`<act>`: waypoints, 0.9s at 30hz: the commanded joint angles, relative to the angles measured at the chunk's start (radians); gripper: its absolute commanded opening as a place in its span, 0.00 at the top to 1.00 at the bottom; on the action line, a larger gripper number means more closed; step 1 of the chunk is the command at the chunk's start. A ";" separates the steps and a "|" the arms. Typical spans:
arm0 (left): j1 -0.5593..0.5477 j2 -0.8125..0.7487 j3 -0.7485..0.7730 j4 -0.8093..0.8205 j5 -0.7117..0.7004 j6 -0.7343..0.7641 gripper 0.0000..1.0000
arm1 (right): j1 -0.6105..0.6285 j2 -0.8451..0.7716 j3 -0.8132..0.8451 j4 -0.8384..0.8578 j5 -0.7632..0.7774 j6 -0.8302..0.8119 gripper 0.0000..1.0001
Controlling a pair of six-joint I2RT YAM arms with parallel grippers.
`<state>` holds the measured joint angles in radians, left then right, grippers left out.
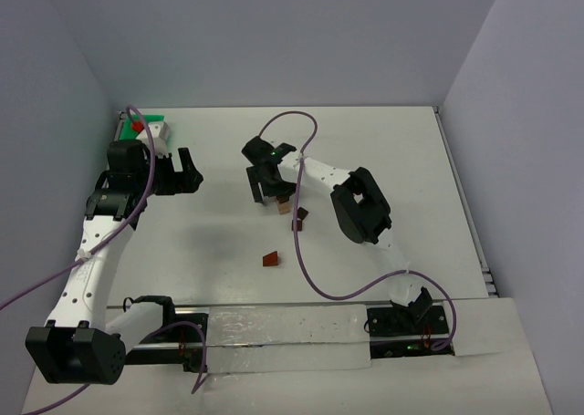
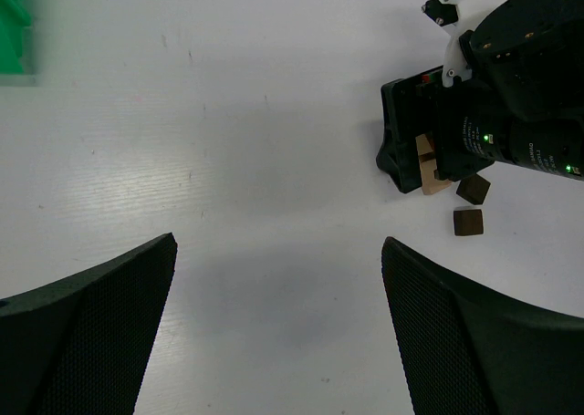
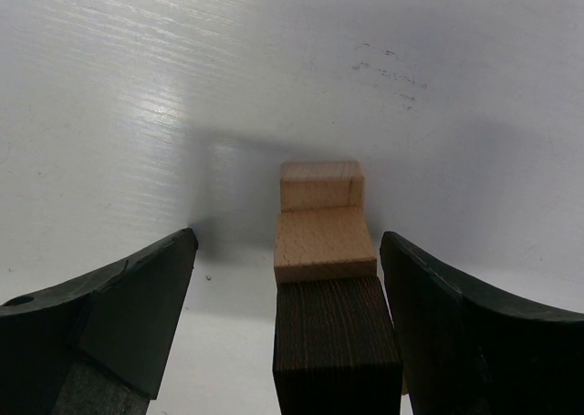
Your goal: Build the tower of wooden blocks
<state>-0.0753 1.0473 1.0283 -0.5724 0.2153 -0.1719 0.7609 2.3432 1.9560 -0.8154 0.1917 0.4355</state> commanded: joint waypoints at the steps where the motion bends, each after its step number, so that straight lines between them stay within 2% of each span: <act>1: 0.008 -0.010 0.003 0.031 0.018 0.008 0.01 | -0.015 -0.008 -0.012 -0.036 0.023 -0.015 0.11; 27: 0.009 -0.020 -0.005 0.029 0.019 0.009 0.01 | -0.015 -0.123 -0.035 -0.053 0.007 -0.043 0.09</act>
<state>-0.0751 1.0473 1.0214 -0.5728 0.2159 -0.1719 0.7540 2.3177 1.9330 -0.8422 0.1900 0.4030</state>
